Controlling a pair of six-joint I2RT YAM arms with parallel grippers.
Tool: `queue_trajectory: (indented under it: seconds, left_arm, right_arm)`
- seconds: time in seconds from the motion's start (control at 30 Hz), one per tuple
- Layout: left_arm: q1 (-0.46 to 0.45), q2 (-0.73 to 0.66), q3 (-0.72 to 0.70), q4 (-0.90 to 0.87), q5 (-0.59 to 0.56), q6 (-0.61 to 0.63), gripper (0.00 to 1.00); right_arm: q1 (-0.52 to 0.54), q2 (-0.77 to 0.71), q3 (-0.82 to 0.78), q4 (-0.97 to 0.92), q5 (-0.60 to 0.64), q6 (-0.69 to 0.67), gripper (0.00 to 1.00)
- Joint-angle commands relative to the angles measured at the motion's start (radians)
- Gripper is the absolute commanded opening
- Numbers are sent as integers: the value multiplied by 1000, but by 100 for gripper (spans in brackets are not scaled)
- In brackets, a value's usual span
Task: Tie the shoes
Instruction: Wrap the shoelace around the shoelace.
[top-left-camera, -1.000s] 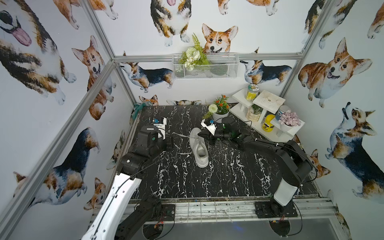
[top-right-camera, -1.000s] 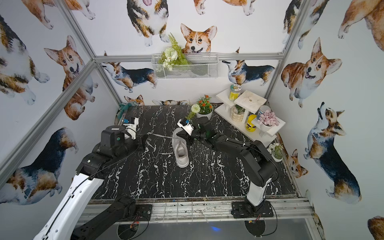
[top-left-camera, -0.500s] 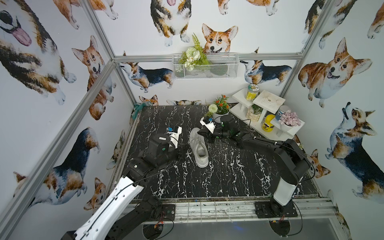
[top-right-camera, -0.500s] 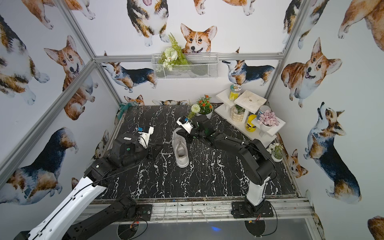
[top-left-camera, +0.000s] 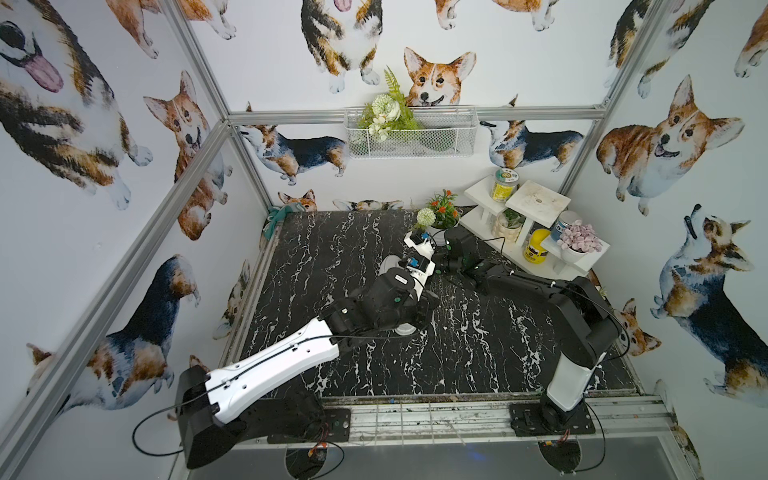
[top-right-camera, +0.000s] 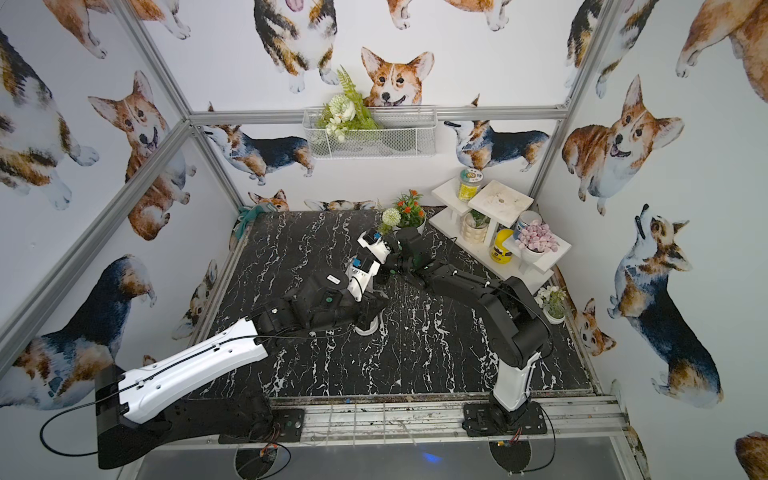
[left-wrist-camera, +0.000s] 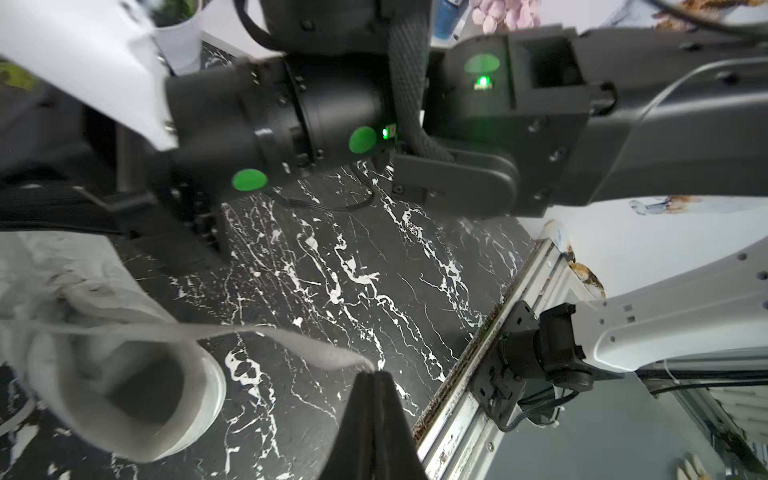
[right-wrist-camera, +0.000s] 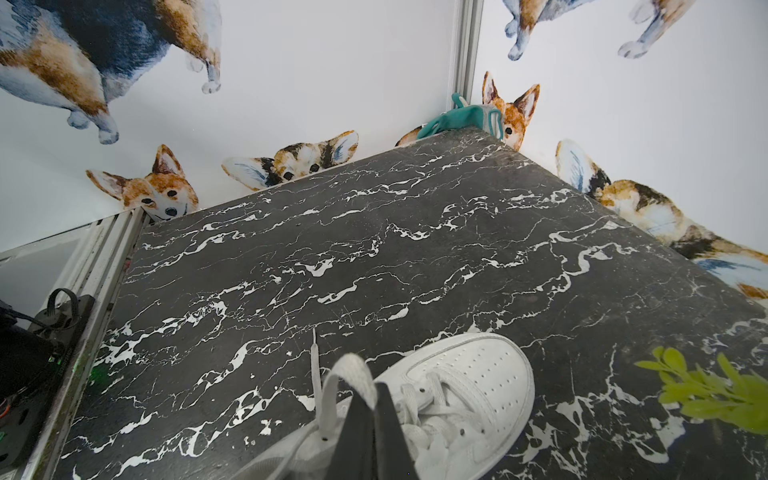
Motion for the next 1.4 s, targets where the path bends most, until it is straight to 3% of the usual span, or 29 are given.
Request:
queue_trajectory:
  seconds: [0.0,0.13,0.23,0.33,0.5,0.8,0.9,1.0,1.13,1.27,1.37]
  left_arm:
    - [-12,51,10,93,47,16,0]
    - [-17,113,14,151,81,23,1]
    - [-18,158,28,170,100,32,12]
    - [-19,197,46,170,109,47,33]
    - [-18,219,86,167,148,67,51]
    - [-10,164,109,136,156,92,60]
    - [65,85,48,146,162,64,59]
    - [214,-23,-58,167,217,21,53]
    - [446,-133,-172,166,324,22,53]
    - [607,-120,-207,152,424,61,53]
    - [653,-71,-198,169,467,75,54]
  right_arm:
    - [-4,-4,-2,3,-26,-6,0]
    - [-7,-3,-3,1,-29,-9,0]
    - [-7,0,-4,2,-30,-12,0]
    - [-7,4,-5,1,-27,-16,0]
    - [-7,6,-7,6,-24,-18,0]
    - [-9,6,-22,18,-24,-16,0]
    - [-8,-1,-29,22,-23,-16,0]
    - [-8,-8,-35,27,-20,-16,0]
    - [-9,-16,-39,22,-13,-20,0]
    - [-9,-24,-46,23,-13,-19,0]
    - [-8,-31,-53,25,-12,-19,0]
